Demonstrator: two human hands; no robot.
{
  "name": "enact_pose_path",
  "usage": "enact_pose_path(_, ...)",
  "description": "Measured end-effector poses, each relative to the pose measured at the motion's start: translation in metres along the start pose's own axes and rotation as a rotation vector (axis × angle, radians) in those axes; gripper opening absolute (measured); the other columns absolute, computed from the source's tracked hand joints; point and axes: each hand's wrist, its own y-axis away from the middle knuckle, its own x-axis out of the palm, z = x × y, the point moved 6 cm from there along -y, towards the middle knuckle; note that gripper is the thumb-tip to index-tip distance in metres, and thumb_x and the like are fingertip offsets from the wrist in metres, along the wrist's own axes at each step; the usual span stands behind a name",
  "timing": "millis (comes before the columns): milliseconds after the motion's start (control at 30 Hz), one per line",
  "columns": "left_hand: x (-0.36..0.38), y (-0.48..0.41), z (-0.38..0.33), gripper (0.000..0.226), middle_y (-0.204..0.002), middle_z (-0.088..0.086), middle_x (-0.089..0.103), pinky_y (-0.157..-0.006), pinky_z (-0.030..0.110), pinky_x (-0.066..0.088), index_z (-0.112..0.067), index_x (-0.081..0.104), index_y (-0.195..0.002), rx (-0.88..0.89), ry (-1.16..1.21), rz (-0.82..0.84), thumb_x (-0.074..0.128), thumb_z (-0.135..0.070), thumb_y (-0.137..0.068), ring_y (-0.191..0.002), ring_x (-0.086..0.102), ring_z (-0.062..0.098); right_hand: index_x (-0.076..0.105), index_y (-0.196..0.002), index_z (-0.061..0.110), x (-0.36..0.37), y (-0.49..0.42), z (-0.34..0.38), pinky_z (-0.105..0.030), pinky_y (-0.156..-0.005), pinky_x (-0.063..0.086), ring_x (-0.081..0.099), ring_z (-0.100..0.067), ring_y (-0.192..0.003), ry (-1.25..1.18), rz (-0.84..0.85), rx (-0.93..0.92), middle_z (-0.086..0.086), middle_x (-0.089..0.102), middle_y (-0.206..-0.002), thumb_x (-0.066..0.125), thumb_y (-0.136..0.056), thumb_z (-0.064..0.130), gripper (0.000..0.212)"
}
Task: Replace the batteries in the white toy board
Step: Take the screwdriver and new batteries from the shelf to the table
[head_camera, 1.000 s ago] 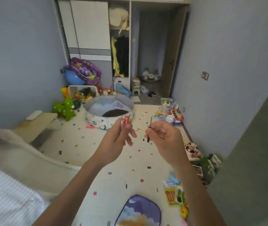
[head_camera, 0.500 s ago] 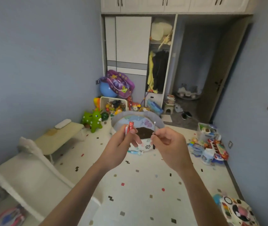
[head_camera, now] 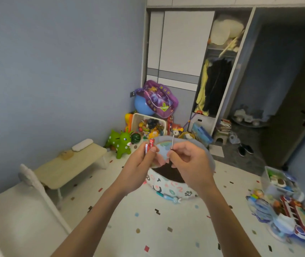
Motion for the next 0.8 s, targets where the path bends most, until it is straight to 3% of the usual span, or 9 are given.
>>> enact_pose_path(100, -0.029, -0.073, 0.041, 0.026, -0.098, 0.003, 0.078, -0.082, 0.035, 0.051, -0.043, 0.060, -0.099, -0.018, -0.024, -0.017, 0.037, -0.042, -0.111, -0.093, 0.070, 0.022, 0.073, -0.095, 0.027, 0.035, -0.078, -0.019, -0.047, -0.075, 0.066, 0.078, -0.015, -0.080, 0.000, 0.035, 0.001, 0.002, 0.080, -0.085, 0.075, -0.093, 0.013, 0.014)
enact_pose_path(267, -0.085, -0.187, 0.099, 0.030, -0.096, 0.001, 0.078, -0.084, 0.027, 0.050, -0.020, 0.063, -0.102, -0.066, -0.013, -0.079, 0.037, -0.030, -0.113, -0.091, 0.071, 0.016, 0.074, -0.099, 0.021, 0.106, -0.208, -0.048, -0.050, -0.076, 0.065, 0.078, -0.020, -0.080, -0.024, 0.125, -0.032, 0.000, 0.080, -0.086, 0.075, -0.093, 0.015, 0.008)
enact_pose_path(400, -0.138, -0.262, 0.151, 0.030, -0.097, 0.004, 0.079, -0.084, 0.038, 0.052, -0.024, 0.062, -0.101, -0.052, -0.006, -0.156, 0.039, -0.039, -0.112, -0.091, 0.071, 0.018, 0.074, -0.100, 0.016, 0.173, -0.305, -0.067, -0.046, -0.075, 0.066, 0.078, -0.018, -0.079, -0.058, 0.188, -0.075, 0.000, 0.079, -0.087, 0.075, -0.093, 0.011, 0.008)
enact_pose_path(500, -0.181, -0.317, 0.196, 0.033, -0.099, 0.005, 0.078, -0.093, 0.049, 0.054, -0.026, 0.062, -0.103, -0.053, -0.009, -0.217, 0.039, -0.050, -0.107, -0.096, 0.072, 0.027, 0.074, -0.099, 0.014, 0.231, -0.380, -0.090, -0.043, -0.074, 0.066, 0.078, -0.022, -0.078, -0.103, 0.247, -0.122, -0.004, 0.080, -0.086, 0.076, -0.092, 0.010, 0.008)
enact_pose_path(567, -0.213, -0.356, 0.226, 0.031, -0.099, 0.005, 0.078, -0.093, 0.044, 0.054, -0.026, 0.062, -0.101, -0.058, -0.030, -0.275, 0.039, -0.046, -0.109, -0.096, 0.072, 0.025, 0.073, -0.098, 0.011, 0.276, -0.432, -0.106, -0.043, -0.073, 0.064, 0.077, -0.026, -0.077, -0.162, 0.291, -0.134, -0.009, 0.080, -0.085, 0.076, -0.092, 0.007, 0.008)
enact_pose_path(700, -0.287, -0.416, 0.277, 0.026, -0.096, 0.008, 0.077, -0.080, 0.022, 0.050, -0.020, 0.058, -0.101, -0.125, -0.061, -0.432, 0.036, -0.026, -0.114, -0.090, 0.070, 0.015, 0.072, -0.098, 0.005, 0.375, -0.527, -0.127, -0.041, -0.077, 0.064, 0.076, -0.019, -0.074, -0.235, 0.435, -0.106, -0.012, 0.080, -0.083, 0.077, -0.091, 0.002, 0.009)
enact_pose_path(800, -0.350, -0.445, 0.314, 0.027, -0.095, 0.014, 0.077, -0.080, 0.019, 0.047, -0.016, 0.057, -0.101, -0.173, -0.076, -0.571, 0.034, -0.017, -0.114, -0.088, 0.070, 0.017, 0.072, -0.094, 0.013, 0.456, -0.581, -0.138, -0.040, -0.078, 0.063, 0.075, -0.019, -0.073, -0.257, 0.573, -0.110, -0.007, 0.080, -0.080, 0.077, -0.091, 0.005, 0.011)
